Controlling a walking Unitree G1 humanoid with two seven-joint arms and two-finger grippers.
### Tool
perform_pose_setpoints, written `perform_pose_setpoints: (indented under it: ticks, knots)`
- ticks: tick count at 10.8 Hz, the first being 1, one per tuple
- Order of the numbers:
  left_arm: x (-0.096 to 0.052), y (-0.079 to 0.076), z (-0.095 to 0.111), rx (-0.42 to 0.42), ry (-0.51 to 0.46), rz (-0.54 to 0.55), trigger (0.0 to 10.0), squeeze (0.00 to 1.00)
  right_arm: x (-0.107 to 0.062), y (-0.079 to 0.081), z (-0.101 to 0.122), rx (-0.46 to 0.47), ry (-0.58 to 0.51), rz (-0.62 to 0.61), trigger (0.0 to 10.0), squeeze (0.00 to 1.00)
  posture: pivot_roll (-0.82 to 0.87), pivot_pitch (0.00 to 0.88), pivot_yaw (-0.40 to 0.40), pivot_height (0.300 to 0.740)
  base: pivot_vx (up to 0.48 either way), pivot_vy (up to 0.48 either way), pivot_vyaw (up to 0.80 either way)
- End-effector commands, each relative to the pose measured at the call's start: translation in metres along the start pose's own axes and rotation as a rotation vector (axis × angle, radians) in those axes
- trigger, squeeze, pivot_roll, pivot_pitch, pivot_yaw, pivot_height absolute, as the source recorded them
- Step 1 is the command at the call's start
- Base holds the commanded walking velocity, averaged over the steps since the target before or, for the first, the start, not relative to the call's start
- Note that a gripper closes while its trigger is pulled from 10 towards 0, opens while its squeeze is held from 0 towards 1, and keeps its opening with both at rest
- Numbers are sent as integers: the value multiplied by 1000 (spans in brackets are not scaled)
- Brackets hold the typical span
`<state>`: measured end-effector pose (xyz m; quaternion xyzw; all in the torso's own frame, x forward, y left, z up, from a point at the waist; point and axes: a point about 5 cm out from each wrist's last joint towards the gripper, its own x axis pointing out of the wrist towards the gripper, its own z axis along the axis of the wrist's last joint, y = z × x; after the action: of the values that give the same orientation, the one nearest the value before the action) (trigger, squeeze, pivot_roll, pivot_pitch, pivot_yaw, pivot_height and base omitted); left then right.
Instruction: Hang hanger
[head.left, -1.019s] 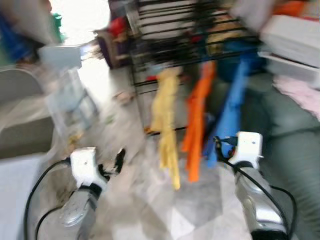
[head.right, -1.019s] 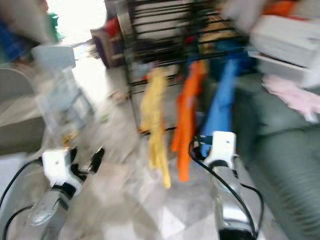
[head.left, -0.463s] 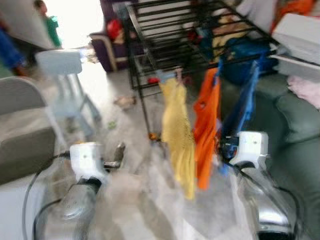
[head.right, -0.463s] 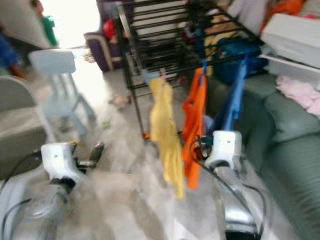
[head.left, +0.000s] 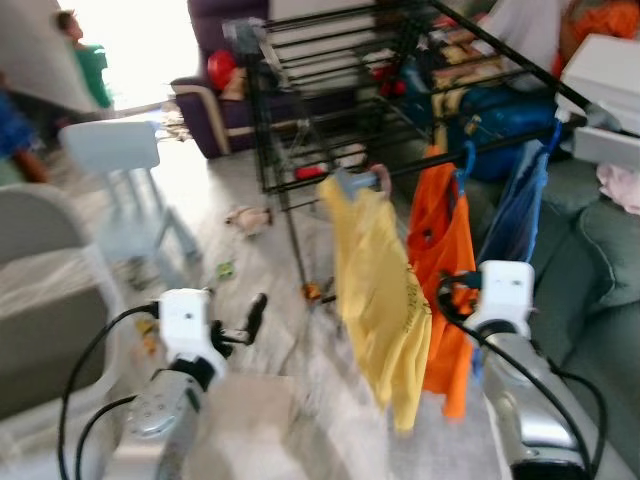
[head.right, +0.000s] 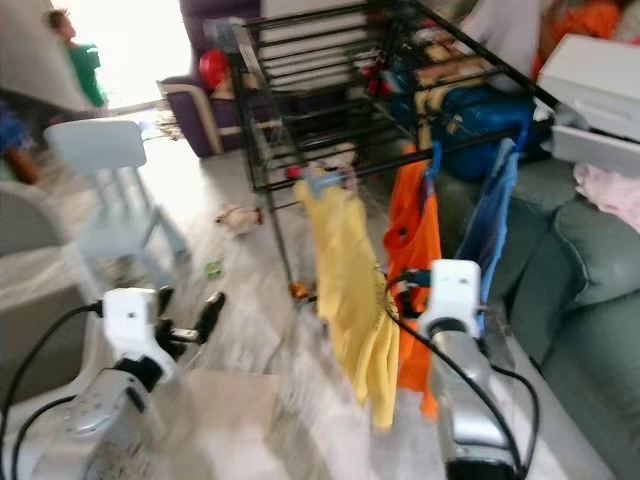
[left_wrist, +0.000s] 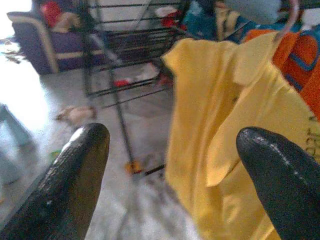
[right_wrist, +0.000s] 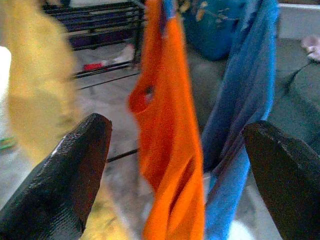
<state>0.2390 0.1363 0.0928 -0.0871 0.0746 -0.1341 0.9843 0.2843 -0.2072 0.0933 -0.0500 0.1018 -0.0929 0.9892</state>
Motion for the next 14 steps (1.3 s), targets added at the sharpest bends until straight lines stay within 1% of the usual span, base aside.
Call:
perform_pose_setpoints:
  ticks: [1,3,4,5,7,8,10,11,12,13,14]
  knots:
    - [-2,7,3,35,3,14,10000,0,1,5,5,8,-14,-1,10000,0,-151,0,101,740,405,-255,0]
    - [-2,10,4,39,0,33,10000,0,2,7,3,11,-2,4,10000,0,-145,0,104,740,401,-255,0]
    - [1,12,7,13,-13,63,10000,0,4,13,4,12,1,47,10000,0,-140,0,105,740,0,0,0]
    - [1,12,9,17,-20,65,10000,0,5,13,7,-20,-22,39,10000,0,-135,0,105,740,0,0,0]
    - [0,15,10,26,-19,88,10000,0,8,3,15,-71,-64,-40,10000,0,-133,0,100,740,0,0,0]
    - [0,14,13,34,-27,96,10000,0,9,-3,17,-87,-69,-67,10000,0,-136,6,96,740,0,0,0]
    - [3,12,21,38,-44,118,10000,0,15,-11,23,-121,-66,-97,10000,0,-128,45,90,740,0,0,0]
    - [2,11,21,41,-41,119,10000,0,18,-14,20,-138,-34,-118,10000,0,-126,46,93,740,0,0,0]
    - [2,10,16,39,-16,107,10000,0,22,-21,8,-112,54,-142,10000,0,-124,35,95,740,0,0,0]
    - [2,10,14,39,-7,105,10000,0,25,-22,4,-108,78,-119,10000,0,-124,35,95,740,0,0,0]
    - [3,10,12,36,5,102,10000,0,29,-21,4,-90,86,-82,10000,0,-126,14,104,740,0,0,0]
